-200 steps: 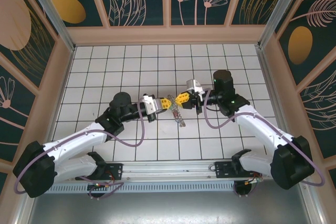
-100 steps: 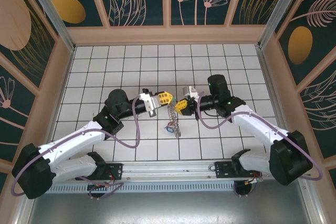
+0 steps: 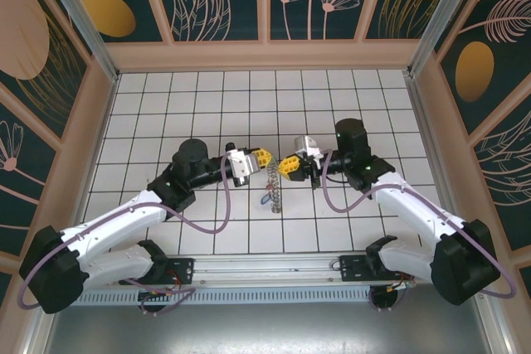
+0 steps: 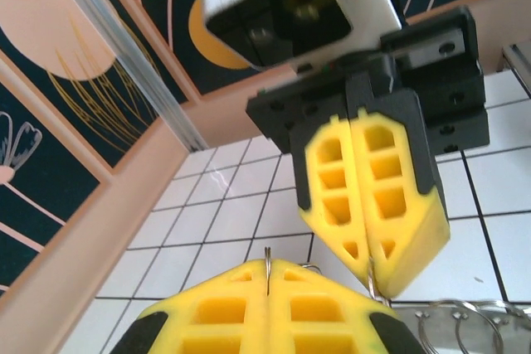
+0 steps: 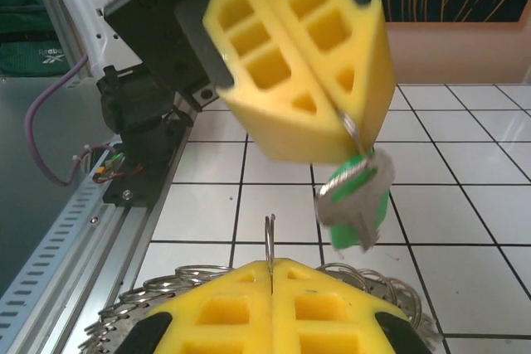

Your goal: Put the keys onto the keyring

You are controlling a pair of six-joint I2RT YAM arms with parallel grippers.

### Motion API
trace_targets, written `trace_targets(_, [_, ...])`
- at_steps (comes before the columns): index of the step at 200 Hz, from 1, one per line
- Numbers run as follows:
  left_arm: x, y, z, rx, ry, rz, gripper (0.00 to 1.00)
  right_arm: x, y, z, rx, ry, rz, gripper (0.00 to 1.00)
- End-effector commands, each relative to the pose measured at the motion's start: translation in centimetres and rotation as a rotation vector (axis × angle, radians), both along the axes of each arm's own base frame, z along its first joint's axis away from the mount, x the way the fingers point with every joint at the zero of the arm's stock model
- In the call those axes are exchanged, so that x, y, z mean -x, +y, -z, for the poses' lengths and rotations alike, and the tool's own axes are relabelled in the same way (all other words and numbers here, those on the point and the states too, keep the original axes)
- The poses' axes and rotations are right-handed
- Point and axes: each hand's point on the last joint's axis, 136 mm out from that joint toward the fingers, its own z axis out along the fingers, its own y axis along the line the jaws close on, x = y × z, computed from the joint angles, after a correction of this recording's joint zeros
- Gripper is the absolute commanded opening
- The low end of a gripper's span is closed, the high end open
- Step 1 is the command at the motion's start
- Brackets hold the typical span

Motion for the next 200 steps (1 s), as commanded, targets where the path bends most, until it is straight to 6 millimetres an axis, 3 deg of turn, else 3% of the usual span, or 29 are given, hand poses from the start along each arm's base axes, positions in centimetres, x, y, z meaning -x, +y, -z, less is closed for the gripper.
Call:
trace_targets(1, [-0.7,0.7,0.6,-0.001,0.026,-0.026,0.0,-0.3,-0.1,-0.8,-0.032,-0.051,0.026,0.0])
trace_targets(32, [0.2,2.0,3.1,-0.072,0.035,0.027,0.0,-0.2,-0.3,-0.5,-0.048,-0.072,0.047,0.0])
trace_targets(54, [0.9,1.9,4.6,-0.12,0.054,0.07,0.0,0.1,-0.4,-1.5,-0.104,-0.122,0.059,0.0])
trace_targets(81, [-0.2,1.8,7.1,-0.209,0.154,0.036,0.0,0.3,-0.9,-3.4,-0.214,-0.221,0.123,0.0])
trace_targets(128, [0.6,1.7,2.1,-0.026,0.068,0.082,0.0,0.3,-1.1,-5.3,-0.292,-0.289,0.181,0.0])
trace_targets(165, [0.0,1.7,-1.6,0.053,0.02,0.052,0.0,1.6,0.2,-4.8,-0.27,-0.261,0.103,0.0])
trace_targets(200, [0.4,1.5,-3.0,0.067,-0.027,0.082,0.0,1.3,0.6,-4.2,-0.238,-0.221,0.099,0.0])
